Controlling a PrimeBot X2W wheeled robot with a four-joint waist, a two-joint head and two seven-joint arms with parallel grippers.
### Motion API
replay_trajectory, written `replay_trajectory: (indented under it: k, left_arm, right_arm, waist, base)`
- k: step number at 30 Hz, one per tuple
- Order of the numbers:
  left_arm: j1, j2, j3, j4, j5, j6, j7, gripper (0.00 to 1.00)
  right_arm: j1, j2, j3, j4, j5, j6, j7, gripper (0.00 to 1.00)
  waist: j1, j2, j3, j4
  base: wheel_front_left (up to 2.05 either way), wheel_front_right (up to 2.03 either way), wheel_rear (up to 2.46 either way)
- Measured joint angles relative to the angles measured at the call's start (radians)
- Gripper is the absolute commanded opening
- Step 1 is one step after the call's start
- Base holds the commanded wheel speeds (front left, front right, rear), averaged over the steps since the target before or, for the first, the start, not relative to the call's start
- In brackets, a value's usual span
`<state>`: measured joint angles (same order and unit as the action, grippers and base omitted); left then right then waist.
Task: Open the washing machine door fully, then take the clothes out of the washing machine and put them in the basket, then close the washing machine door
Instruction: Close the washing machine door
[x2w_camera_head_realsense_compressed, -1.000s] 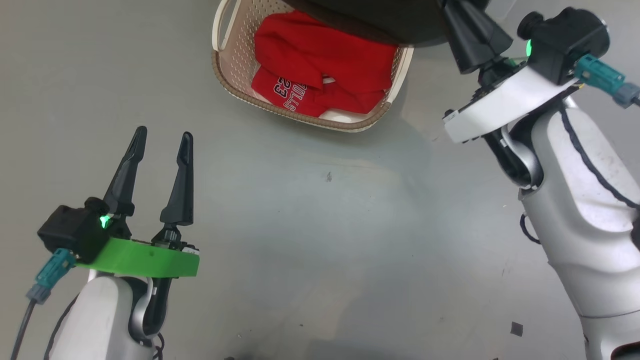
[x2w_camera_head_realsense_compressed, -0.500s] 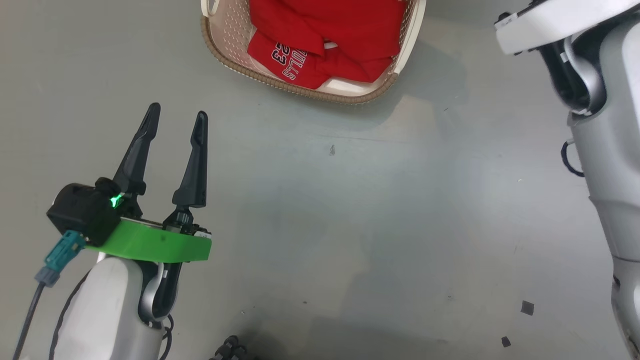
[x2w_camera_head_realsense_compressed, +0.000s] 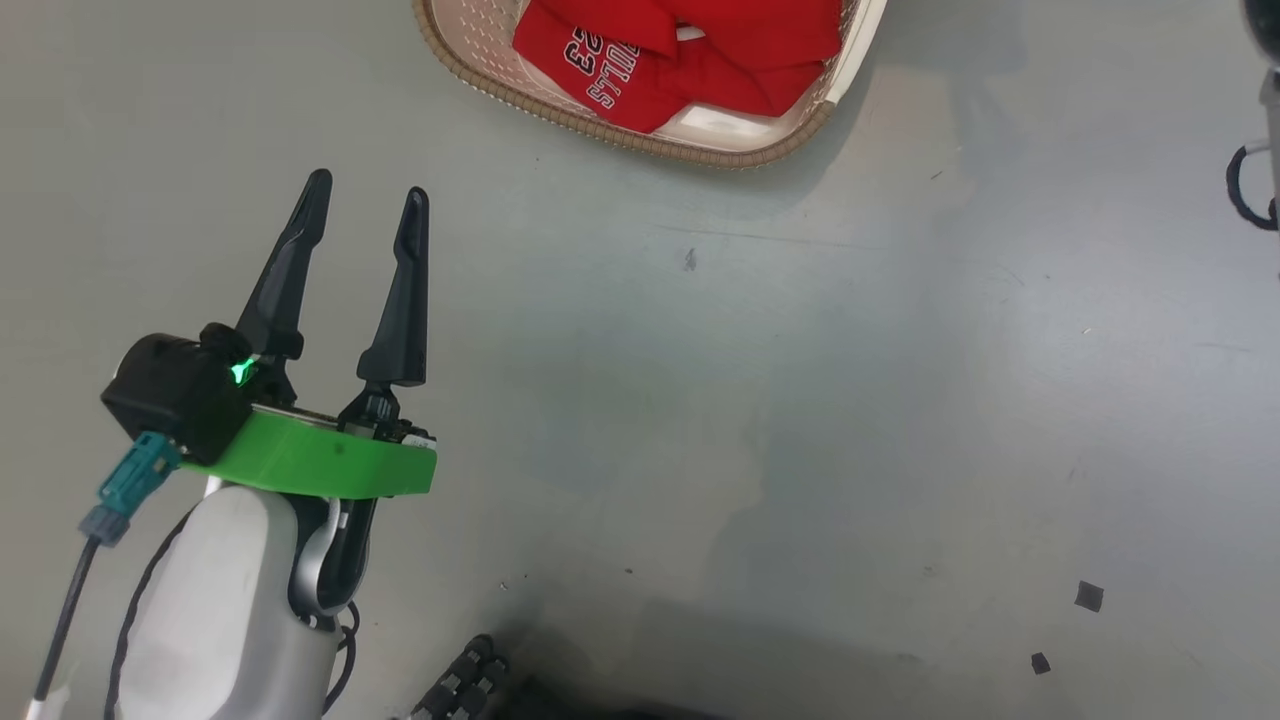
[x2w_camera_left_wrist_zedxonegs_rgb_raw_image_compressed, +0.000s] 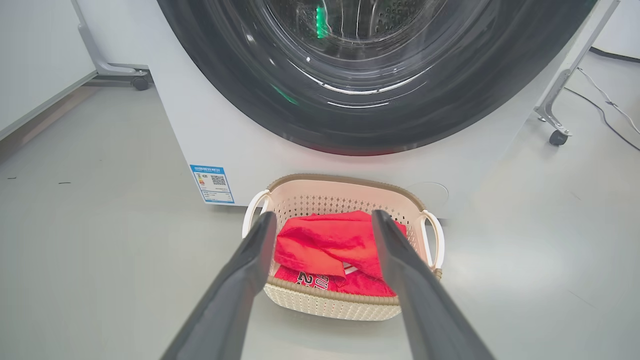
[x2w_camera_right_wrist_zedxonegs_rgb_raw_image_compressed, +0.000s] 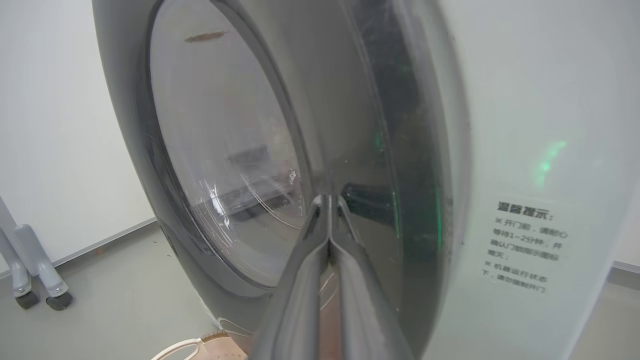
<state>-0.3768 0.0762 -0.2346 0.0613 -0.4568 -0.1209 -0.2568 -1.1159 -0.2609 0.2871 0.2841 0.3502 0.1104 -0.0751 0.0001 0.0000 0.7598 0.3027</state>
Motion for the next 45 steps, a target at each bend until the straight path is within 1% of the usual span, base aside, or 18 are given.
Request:
replay_trajectory:
  k: [2, 4, 8, 12, 17, 26, 34, 39, 45]
  left_arm:
    - [-0.01, -0.002, -0.009, 0.001, 0.0, 0.0, 0.0, 1.0]
    - [-0.017, -0.004, -0.019, 0.002, 0.0, 0.0, 0.0, 1.0]
    - [-0.025, -0.006, -0.023, 0.008, 0.0, 0.0, 0.0, 1.0]
    - [-0.028, -0.007, -0.027, 0.013, 0.0, 0.0, 0.0, 1.0]
    - [-0.034, -0.008, -0.03, 0.016, 0.0, 0.0, 0.0, 1.0]
    - [-0.05, -0.02, -0.04, 0.038, -0.001, 0.0, 0.0, 1.0]
    - [-0.057, -0.023, -0.035, 0.064, -0.001, 0.0, 0.0, 1.0]
    - [-0.056, -0.023, -0.021, 0.088, 0.0, 0.0, 0.0, 1.0]
    - [-0.051, -0.013, -0.012, 0.102, 0.005, 0.0, 0.0, 1.0]
  right_arm:
    - [-0.022, -0.006, -0.007, 0.01, -0.003, -0.004, 0.001, 0.0]
    - [-0.039, -0.01, -0.015, 0.021, -0.01, -0.017, 0.0, 0.0]
    - [-0.056, -0.007, -0.032, 0.046, -0.009, -0.026, -0.006, 0.0]
    - [-0.069, -0.002, -0.041, 0.064, -0.008, -0.029, -0.011, 0.0]
    - [-0.096, 0.02, -0.04, 0.082, -0.001, -0.033, -0.019, 0.0]
    - [-0.103, 0.014, -0.024, 0.146, -0.006, -0.029, -0.055, 0.0]
    - [-0.018, -0.021, -0.021, 0.227, -0.008, -0.024, -0.106, 0.0]
    - [0.067, -0.028, 0.002, 0.27, -0.028, -0.022, -0.134, 0.0]
    - [0.15, -0.022, 0.015, 0.283, -0.027, -0.015, -0.151, 0.0]
  waist:
    - [0.0, 0.0, 0.009, 0.004]
    - [0.0, 0.0, 0.017, 0.009]
    - [0.0, 0.0, 0.026, 0.016]
    - [0.0, 0.0, 0.03, 0.02]
    - [0.0, 0.0, 0.04, 0.02]
    - [-0.0001, 0.0, 0.029, 0.024]
    - [-0.0001, 0.0, -0.022, 0.021]
    - [-0.0001, 0.0, -0.082, 0.013]
    - [0.0, 0.0, -0.149, -0.006]
  base:
    - [0.0, 0.0, 0.0]
    - [0.0, 0.0, 0.0]
    - [0.0, 0.0, 0.0]
    - [0.0, 0.0, 0.0]
    - [0.0, 0.0, 0.0]
    - [0.0, 0.0, 0.0]
    - [0.0, 0.0, 0.0]
    - [0.0, 0.0, 0.0]
    - [0.0, 0.0, 0.0]
